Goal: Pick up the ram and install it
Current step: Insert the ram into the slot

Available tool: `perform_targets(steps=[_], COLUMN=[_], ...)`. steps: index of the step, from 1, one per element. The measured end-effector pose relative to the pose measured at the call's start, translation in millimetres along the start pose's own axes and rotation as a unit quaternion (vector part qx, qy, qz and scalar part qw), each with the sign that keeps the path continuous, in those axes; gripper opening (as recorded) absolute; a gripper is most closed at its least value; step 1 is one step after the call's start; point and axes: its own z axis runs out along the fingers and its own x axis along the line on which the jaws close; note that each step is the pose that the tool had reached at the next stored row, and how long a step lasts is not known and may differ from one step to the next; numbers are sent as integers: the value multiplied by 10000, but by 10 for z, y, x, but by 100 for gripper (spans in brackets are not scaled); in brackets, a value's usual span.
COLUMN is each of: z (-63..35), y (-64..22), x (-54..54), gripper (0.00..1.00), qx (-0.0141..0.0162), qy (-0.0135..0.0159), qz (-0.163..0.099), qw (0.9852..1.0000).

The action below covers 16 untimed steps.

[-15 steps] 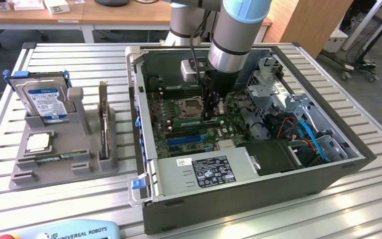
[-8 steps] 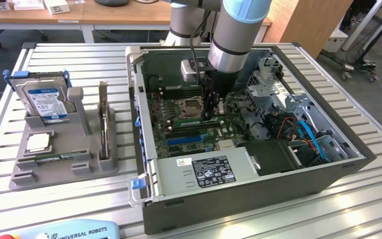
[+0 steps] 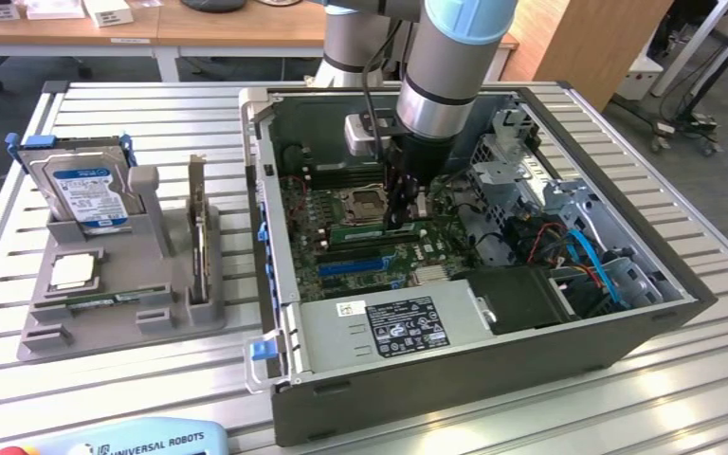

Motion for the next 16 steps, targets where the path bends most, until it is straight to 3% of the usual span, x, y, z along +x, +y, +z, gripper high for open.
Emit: perform_targets(steps=[16], z=[0], y=[0], x=[0], gripper=[12], qx=[-2], qy=[2], qz=[-59], qw=[10000])
